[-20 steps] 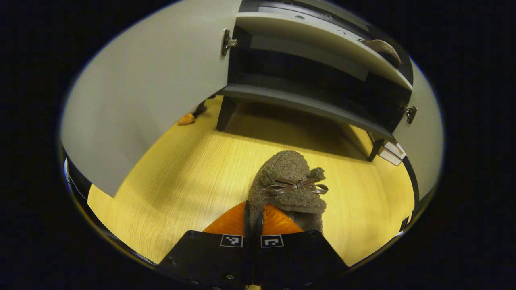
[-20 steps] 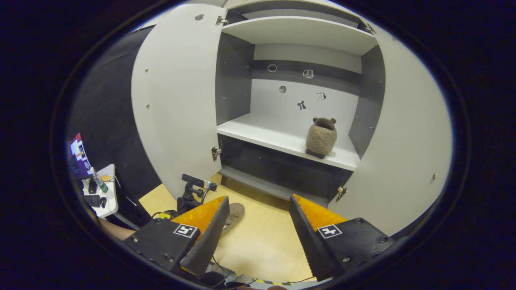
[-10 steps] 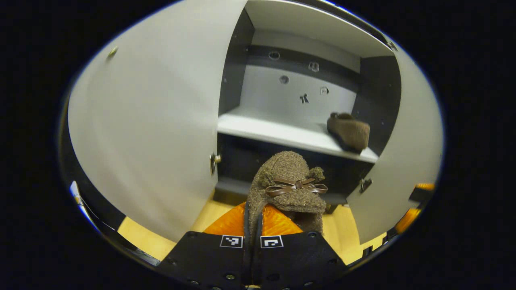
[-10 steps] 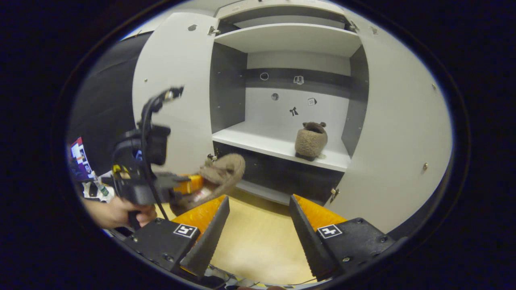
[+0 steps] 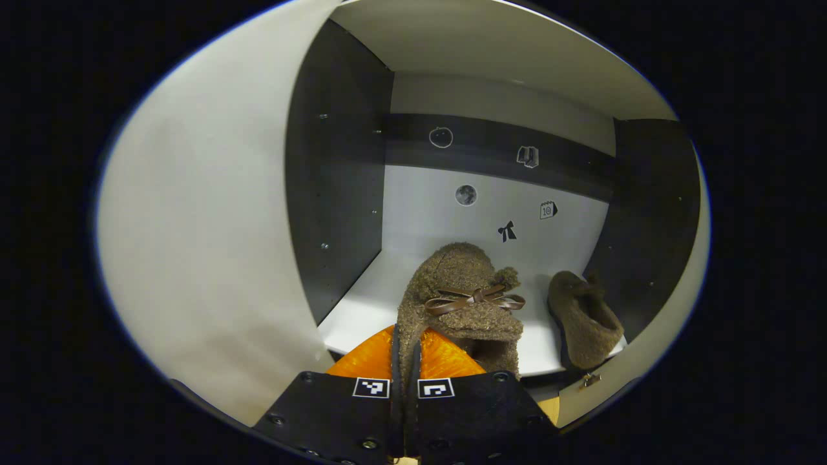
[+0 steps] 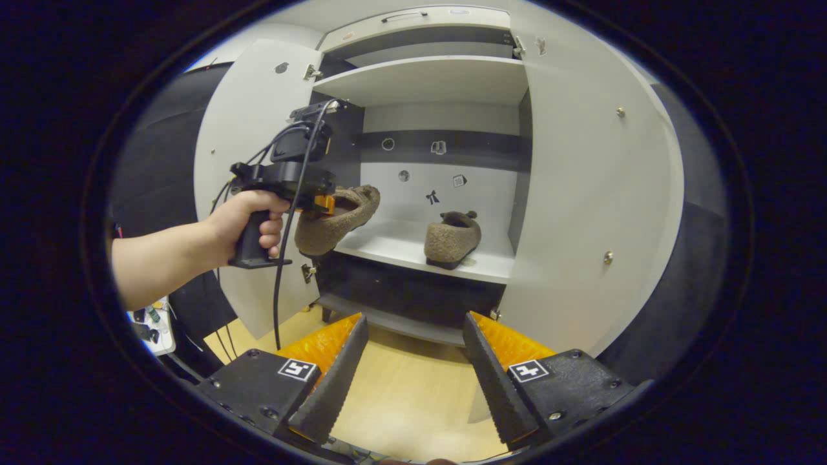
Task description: Grab one shoe with the right hand and put it into the shoe cabinet, grab the other shoe with the left hand and put it into the shoe cabinet; then close the right door with the right hand and the left door with the left hand.
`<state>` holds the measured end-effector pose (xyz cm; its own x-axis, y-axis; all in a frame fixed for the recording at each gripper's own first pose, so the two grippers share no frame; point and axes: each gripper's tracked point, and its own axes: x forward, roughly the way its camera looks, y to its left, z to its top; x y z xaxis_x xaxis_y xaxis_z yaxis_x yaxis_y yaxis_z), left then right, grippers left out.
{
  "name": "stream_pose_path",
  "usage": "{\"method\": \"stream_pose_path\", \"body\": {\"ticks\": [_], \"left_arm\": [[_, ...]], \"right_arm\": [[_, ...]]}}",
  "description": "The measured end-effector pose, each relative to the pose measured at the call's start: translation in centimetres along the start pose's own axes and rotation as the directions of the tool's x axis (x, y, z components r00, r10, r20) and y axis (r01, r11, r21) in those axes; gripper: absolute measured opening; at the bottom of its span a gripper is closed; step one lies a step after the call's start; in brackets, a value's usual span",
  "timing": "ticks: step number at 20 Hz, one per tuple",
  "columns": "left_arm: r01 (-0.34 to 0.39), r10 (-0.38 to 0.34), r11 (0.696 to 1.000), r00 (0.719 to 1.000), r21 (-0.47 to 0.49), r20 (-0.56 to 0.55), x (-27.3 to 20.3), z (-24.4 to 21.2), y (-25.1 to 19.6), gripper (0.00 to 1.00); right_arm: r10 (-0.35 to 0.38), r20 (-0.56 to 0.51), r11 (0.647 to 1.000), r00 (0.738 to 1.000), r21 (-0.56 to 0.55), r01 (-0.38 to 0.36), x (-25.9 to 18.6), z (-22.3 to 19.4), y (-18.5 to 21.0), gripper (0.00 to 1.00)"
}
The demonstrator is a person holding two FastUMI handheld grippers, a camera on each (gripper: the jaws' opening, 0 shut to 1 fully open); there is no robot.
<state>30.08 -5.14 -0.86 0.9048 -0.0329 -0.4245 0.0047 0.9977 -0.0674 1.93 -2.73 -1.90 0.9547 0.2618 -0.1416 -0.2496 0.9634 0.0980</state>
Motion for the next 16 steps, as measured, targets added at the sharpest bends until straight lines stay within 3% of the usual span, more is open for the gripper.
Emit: {"method": "stream_pose_path", "body": {"ticks": [1,2,5,8,11,12,13,14,15,16], "left_arm": [[0.004,-0.005,1.0,0.999,-0.015,-0.034,1.1,-0.5,-0.2,0.01],[-0.002,0.0,1.0,0.998,-0.026,-0.067,-1.9,-3.3,0.8,0.01],[-0.042,0.046,0.998,0.991,0.037,-0.124,1.0,-3.2,0.7,0.01],[-0.019,0.022,0.999,0.994,0.033,-0.106,2.9,-2.4,-0.4,0.02],[-0.006,0.011,0.999,0.991,0.032,-0.133,3.4,-2.7,-0.7,0.01],[0.015,-0.011,1.0,0.99,0.027,-0.14,3.2,-2.8,-1.2,0.14],[0.016,-0.013,1.0,0.991,0.027,-0.13,3.2,-2.5,-1.3,0.13],[0.003,0.0,1.0,0.994,0.029,-0.109,3.1,-1.9,-0.9,0.31],[0.003,0.0,1.0,0.995,0.021,-0.097,3.0,-1.7,-1.0,0.27],[0.01,-0.008,1.0,0.994,0.018,-0.107,2.6,-1.9,-1.2,0.29]], "right_arm": [[-0.01,0.012,1.0,1.0,0.019,0.009,-0.2,0.5,-0.4,0.94],[-0.021,0.017,0.999,1.0,0.031,0.021,-0.4,0.5,-1.0,0.94],[-0.056,0.011,0.997,0.998,0.05,0.055,-0.9,0.1,-2.0,0.93],[-0.101,0.033,0.995,0.994,0.02,0.1,-1.6,0.5,-3.1,0.93],[-0.099,0.026,0.995,0.995,0.024,0.098,-1.4,0.5,-2.9,0.93],[-0.096,0.027,0.995,0.995,0.029,0.095,-1.3,0.6,-3.0,0.93],[-0.094,0.025,0.995,0.995,0.031,0.093,-1.1,0.6,-2.9,0.93],[-0.093,0.026,0.995,0.995,0.034,0.092,-1.1,0.7,-2.9,0.94],[-0.09,0.029,0.995,0.996,0.037,0.089,-0.9,0.9,-2.8,0.93],[-0.087,0.032,0.996,0.996,0.036,0.086,-0.8,0.9,-2.8,0.92]]}}
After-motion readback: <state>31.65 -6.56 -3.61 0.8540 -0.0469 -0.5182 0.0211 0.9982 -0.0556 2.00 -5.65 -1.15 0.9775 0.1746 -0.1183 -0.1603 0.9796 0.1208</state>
